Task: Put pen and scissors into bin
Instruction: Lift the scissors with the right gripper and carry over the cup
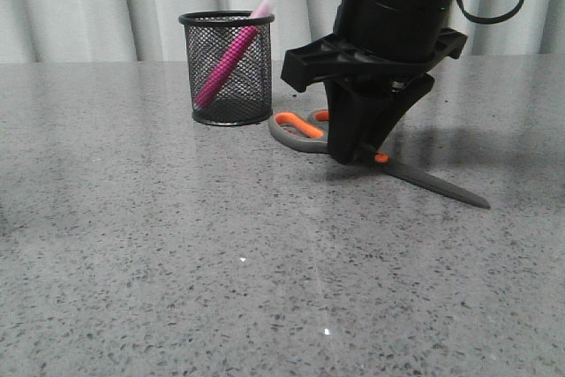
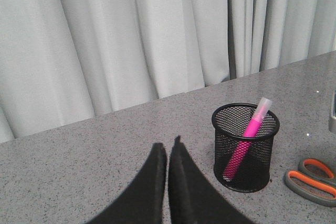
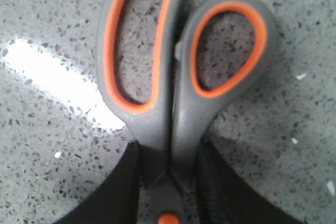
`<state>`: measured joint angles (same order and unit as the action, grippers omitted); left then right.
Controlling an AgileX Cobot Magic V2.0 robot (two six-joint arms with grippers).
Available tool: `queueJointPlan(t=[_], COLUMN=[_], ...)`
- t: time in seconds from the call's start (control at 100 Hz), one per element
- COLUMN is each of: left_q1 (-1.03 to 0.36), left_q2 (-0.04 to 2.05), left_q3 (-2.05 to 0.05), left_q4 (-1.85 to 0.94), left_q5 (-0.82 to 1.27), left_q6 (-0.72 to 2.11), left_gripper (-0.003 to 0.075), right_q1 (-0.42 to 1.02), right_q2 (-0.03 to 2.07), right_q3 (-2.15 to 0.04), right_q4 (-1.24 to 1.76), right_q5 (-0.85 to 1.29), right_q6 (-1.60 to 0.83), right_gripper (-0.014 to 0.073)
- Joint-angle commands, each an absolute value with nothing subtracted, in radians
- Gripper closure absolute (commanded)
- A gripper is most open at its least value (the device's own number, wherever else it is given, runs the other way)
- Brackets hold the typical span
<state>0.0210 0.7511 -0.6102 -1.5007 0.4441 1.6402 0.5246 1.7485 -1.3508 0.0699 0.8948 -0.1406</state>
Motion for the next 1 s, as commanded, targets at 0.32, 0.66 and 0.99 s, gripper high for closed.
queueJointPlan(t=[0.32,0.66,0.99], left_q1=[0.014,0.014,0.014], left_q2=[0.746,0.746,0.746], left_q3=[-0.636,-0.636,-0.636], left_q4=[-1.545,-1.545,-1.545], left_q5=[0.429,0.425,0.423], left_q6=[1.643,1.643,1.643], left_gripper=[0.0739,0.0739,0.0739], right_q1=[0.526,0.616,0.631], right_q2=[1.330,1.398,1.658], right_q3=[-1.187,-1.149,-1.295], right_q4=[0.136,0.149,0.147], right_q5=[0.288,-0.435,-0.620], right_q6=[-0.150,-0.150,-0.150], right_gripper=[0.0670,0.0670,0.0670])
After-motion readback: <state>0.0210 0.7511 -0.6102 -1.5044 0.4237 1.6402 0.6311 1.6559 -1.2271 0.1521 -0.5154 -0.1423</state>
